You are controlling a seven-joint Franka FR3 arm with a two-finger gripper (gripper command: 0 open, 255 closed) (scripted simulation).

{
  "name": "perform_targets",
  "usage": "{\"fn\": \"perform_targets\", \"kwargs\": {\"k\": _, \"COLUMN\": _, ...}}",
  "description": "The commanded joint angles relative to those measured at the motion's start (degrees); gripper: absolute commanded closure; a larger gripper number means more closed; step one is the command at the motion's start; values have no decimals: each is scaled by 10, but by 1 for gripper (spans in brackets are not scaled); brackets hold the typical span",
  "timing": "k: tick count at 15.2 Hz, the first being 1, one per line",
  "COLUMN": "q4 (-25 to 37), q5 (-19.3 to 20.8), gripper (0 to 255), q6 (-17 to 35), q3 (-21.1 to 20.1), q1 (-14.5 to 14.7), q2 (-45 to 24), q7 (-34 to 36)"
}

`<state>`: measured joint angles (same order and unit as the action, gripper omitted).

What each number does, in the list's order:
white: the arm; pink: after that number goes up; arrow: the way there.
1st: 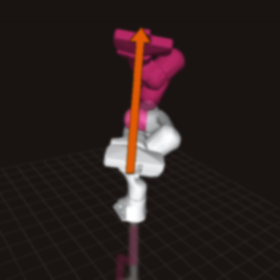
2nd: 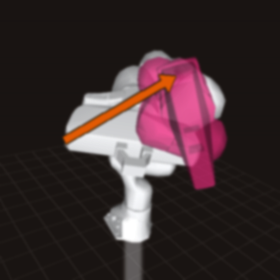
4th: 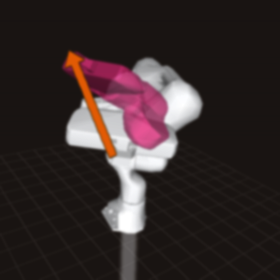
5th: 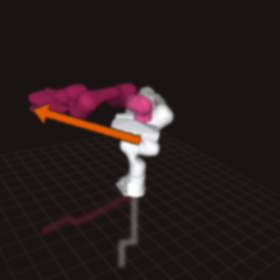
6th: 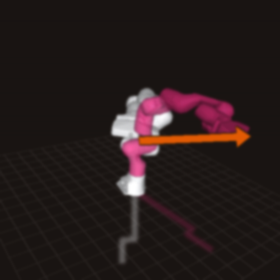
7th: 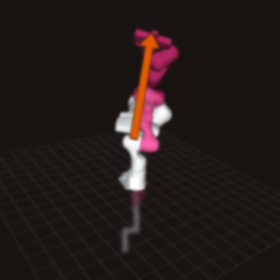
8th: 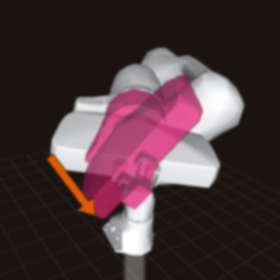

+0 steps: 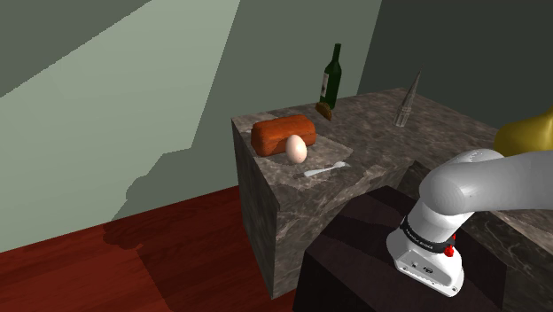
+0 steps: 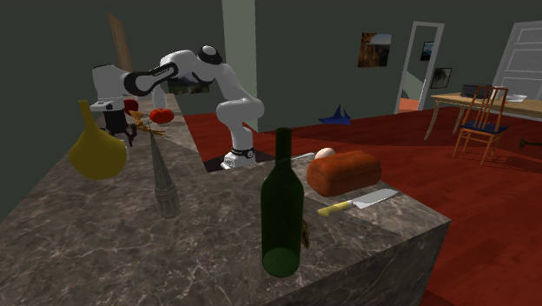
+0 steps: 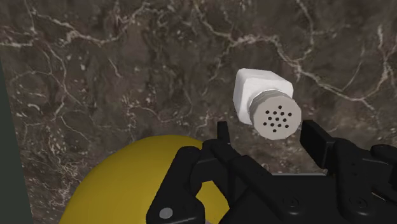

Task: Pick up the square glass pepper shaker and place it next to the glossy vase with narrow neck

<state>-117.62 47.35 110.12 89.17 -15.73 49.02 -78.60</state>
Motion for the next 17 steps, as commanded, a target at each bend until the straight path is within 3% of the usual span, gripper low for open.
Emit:
{"fn": "perform_targets", "kwargs": {"k": 1, "q4": 0, "q5": 0, "gripper": 0, "q6": 0, "q3": 0, "q1": 0, "q2": 0, "q7": 0}}
{"fn": "perform_targets", "kwargs": {"k": 5, "q4": 0, "q5": 0, "gripper": 0, "q6": 0, "q3": 0, "q1": 0, "q2": 0, "q7": 0}}
{"fn": "perform_targets", "kwargs": {"k": 9, "q4": 35, "q5": -35, "gripper": 0, "q6": -54, "q3": -50, "q1": -20, "q2": -14, "q7": -17}}
{"fn": "perform_targets", "kwargs": {"k": 17, "q4": 35, "q5": -35, "gripper": 0, "q6": -54, "q3": -50, "q1": -20, "q2": -14, "q7": -17}}
